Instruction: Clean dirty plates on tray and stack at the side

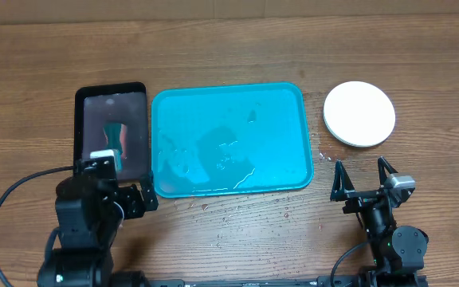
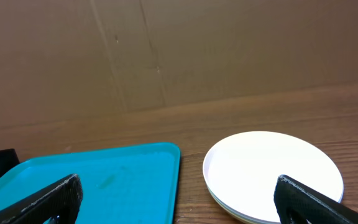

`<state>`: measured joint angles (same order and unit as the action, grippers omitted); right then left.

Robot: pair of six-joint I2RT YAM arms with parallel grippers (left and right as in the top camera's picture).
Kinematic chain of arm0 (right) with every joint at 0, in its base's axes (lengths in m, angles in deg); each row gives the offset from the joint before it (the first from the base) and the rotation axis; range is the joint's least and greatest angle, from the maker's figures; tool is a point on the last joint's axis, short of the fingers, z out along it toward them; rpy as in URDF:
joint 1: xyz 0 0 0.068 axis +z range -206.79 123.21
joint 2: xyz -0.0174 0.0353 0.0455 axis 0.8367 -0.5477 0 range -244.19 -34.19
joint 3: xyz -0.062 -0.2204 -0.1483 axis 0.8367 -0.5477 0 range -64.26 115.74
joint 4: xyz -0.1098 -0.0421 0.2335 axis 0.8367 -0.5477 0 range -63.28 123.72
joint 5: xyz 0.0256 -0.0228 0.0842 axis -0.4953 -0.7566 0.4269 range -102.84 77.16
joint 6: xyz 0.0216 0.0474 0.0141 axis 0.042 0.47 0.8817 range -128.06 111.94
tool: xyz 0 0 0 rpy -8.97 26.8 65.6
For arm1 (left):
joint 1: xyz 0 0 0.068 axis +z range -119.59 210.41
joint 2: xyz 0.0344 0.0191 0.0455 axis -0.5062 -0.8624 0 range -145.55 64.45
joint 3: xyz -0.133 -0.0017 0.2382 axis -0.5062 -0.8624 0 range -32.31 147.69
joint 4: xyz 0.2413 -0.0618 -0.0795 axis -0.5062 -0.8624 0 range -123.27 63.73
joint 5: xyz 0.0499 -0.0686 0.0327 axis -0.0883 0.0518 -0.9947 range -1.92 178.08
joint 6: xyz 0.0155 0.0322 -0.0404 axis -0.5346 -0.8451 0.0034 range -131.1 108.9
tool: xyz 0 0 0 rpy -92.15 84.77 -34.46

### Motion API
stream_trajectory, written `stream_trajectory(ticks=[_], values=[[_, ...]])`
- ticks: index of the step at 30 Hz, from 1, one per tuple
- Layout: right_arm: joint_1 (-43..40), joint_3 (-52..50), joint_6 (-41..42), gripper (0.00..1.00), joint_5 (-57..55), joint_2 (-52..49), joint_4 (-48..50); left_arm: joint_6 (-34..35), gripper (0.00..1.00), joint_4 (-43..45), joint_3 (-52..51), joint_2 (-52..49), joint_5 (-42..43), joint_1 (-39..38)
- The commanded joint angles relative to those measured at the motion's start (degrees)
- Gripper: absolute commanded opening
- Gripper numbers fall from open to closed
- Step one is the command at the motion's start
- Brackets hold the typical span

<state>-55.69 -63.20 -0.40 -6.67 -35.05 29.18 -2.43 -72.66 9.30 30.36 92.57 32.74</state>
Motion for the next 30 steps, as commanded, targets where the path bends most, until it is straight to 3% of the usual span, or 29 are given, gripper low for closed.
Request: stream_trajectory(ticks=[1,9,19,25,30], values=[[-0.2,-0.6,-0.2,1.00,0.3,0.5,0.3,0.5,1.00,6.9,-4.9,4.8,0.3,-0.1],[-0.2,-0.6,-0.2,1.00,0.3,0.5,0.3,0.3,1.00,32.6,-25.4,20.0,5.3,-0.1],[-0.2,-0.6,-0.2,1.00,0.3,0.5,0.3,-0.9,1.00,55.0,-40.7,33.0,5.4,-0.1],[-0.2,-0.6,-0.2,1.00,0.3,0.5,0.3,-8.2,1.00,56.0,-41.3,33.9,5.6,-0.2],[-0.2,-0.6,-0.2,1.00,0.3,0.5,0.3,-7.5,1.00,46.2,-41.3,33.9,5.7,-0.2]])
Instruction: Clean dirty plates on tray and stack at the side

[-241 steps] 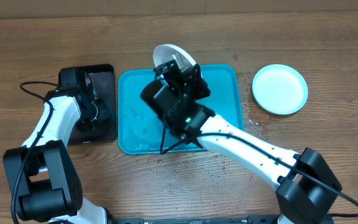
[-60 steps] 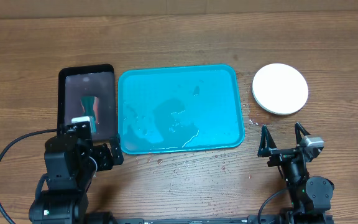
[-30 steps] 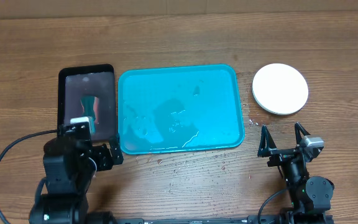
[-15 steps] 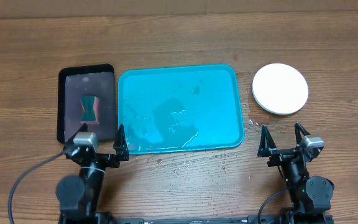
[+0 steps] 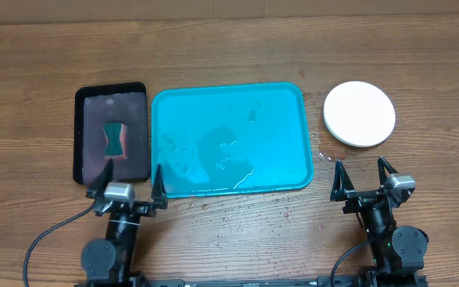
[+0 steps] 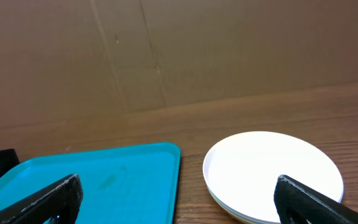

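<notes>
The wet blue tray (image 5: 229,139) lies mid-table with no plates on it; water beads on its surface. A stack of white plates (image 5: 359,113) rests to its right, also visible in the right wrist view as the plates (image 6: 272,174). My left gripper (image 5: 126,179) stands open near the front edge, below the black tray. My right gripper (image 5: 362,174) is open near the front edge, below the plate stack, with nothing between its fingers (image 6: 55,198).
A black tray (image 5: 111,134) holding a teal sponge (image 5: 116,137) lies left of the blue tray. Water drops speckle the wood (image 5: 237,211) in front of the blue tray. A brown cardboard wall (image 6: 166,50) stands behind the table.
My left arm has moved off the black tray back toward the front edge, and its gripper now stands open. The sponge shows in full on the black tray. The right arm has not moved.
</notes>
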`<state>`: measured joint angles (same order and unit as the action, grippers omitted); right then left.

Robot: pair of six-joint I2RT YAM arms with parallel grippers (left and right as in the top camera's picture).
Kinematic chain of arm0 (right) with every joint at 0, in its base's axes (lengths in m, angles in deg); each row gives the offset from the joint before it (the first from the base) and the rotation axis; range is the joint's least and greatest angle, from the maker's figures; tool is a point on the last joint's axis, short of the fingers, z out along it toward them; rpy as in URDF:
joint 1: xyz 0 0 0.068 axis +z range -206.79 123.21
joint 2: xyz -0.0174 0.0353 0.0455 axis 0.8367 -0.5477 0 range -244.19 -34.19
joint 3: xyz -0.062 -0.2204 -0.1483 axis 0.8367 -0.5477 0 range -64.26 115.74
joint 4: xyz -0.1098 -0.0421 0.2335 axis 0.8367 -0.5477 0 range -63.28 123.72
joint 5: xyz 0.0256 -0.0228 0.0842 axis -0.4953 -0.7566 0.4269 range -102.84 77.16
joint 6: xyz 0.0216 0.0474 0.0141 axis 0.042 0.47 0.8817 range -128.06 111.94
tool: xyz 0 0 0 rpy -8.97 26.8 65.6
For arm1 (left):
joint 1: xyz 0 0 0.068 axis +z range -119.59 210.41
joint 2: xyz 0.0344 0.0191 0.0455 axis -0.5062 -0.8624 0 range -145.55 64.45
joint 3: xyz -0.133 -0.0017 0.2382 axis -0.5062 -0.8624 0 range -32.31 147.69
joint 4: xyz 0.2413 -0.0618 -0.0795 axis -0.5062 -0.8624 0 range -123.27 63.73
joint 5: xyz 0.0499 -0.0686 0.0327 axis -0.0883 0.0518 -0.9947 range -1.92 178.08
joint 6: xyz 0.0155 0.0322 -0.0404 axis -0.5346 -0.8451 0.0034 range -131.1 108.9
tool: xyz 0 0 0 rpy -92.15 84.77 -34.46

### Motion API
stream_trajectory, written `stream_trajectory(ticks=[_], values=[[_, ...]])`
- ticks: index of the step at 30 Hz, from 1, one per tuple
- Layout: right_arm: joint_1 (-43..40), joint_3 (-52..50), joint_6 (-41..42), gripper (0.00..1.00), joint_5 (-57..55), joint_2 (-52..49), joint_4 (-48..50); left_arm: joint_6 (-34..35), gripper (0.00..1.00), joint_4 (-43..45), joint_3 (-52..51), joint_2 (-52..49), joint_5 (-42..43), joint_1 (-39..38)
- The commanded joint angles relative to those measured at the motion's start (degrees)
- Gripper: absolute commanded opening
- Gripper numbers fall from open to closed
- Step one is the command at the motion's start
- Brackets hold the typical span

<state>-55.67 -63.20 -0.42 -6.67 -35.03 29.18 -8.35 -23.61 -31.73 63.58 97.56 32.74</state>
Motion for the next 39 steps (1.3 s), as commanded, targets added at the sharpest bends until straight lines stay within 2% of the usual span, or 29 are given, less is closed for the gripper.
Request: stream_trajectory(ticks=[1,39], values=[[-0.2,-0.6,-0.2,1.00,0.3,0.5,0.3,-1.0,1.00,-4.6,-0.3,0.7,0.7,-0.2],[-0.2,-0.6,-0.2,1.00,0.3,0.5,0.3,-0.4,0.99,-6.1,-0.3,0.7,0.7,-0.2]])
